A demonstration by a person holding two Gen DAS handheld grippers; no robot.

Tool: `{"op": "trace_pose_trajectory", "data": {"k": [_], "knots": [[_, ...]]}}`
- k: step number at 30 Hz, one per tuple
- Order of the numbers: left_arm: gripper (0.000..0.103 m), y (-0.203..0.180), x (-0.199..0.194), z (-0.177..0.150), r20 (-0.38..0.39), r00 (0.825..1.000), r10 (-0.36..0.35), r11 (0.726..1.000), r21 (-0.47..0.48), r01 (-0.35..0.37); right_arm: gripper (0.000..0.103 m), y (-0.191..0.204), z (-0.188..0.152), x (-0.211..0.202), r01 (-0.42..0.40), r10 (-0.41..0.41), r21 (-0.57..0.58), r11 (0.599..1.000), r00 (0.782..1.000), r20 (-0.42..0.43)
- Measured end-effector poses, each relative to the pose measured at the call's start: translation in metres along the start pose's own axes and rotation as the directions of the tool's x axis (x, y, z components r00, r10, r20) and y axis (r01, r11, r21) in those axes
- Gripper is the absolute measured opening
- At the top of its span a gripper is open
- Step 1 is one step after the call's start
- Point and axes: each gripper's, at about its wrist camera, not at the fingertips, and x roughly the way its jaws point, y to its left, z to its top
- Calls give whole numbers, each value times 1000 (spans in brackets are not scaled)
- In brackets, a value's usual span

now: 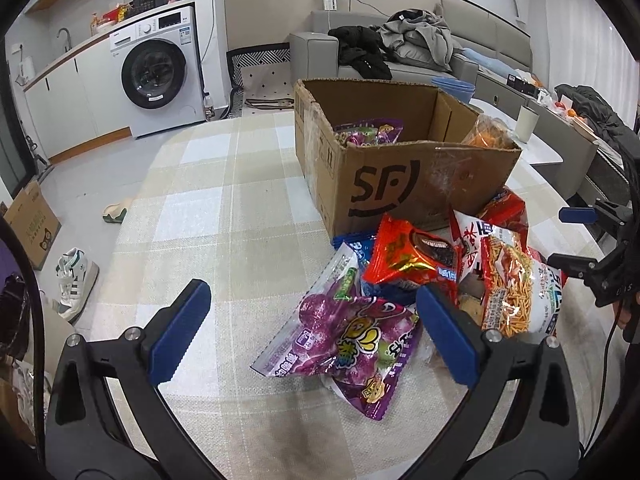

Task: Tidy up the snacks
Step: 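Move both grippers back toward the remaining snack bags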

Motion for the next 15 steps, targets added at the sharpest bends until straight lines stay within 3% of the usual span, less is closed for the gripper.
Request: {"op": "trace_pose_trajectory", "data": {"k": [8, 15], "knots": [[102, -8, 9, -5, -35, 999, -17, 999, 30, 18, 102, 6, -6, 6, -32, 30, -38, 999, 999, -33], [102, -11, 20, -8, -62, 998, -14, 999, 30, 16, 102, 1, -8, 10, 1, -2, -26, 1000, 999, -46]]}}
